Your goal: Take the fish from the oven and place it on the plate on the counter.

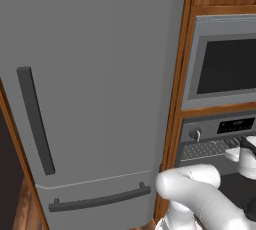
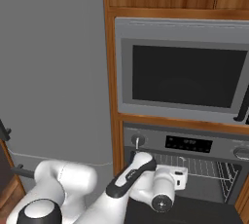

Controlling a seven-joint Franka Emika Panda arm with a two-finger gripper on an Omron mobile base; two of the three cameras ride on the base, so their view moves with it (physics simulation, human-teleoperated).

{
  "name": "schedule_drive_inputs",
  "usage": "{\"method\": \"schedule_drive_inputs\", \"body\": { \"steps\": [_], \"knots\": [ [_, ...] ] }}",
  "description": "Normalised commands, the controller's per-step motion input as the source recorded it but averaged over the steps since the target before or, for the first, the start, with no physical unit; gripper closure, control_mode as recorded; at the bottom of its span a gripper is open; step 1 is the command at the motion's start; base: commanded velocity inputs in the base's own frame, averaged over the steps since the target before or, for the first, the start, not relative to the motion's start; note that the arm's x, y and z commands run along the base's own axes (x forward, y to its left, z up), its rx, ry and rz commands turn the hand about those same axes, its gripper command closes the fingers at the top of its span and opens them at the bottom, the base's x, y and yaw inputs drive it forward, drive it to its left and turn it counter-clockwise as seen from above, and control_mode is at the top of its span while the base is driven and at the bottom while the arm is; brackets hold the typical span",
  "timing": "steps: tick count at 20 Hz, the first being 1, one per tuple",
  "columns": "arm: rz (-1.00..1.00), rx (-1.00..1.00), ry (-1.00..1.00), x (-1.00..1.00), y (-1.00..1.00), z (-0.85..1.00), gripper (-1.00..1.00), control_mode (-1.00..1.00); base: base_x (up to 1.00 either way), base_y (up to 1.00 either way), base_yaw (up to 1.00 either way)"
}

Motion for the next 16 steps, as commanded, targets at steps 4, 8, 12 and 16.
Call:
{"method": "schedule_drive_inputs", "body": {
  "steps": [4,8,12,16],
  "knots": [
    [0.03,0.0,0.03,0.27,-0.03,-0.32,1.0,-1.0,0.0,0.0,0.0],
    [0.04,0.0,0.11,0.26,0.0,-0.54,1.0,-1.0,0.0,0.0,0.0],
    [0.03,0.0,0.03,0.3,0.0,-0.37,1.0,-1.0,0.0,0.0,0.0],
    [0.01,0.0,-0.08,0.24,-0.03,-0.17,1.0,-1.0,0.0,0.0,0.0]
  ]
}}
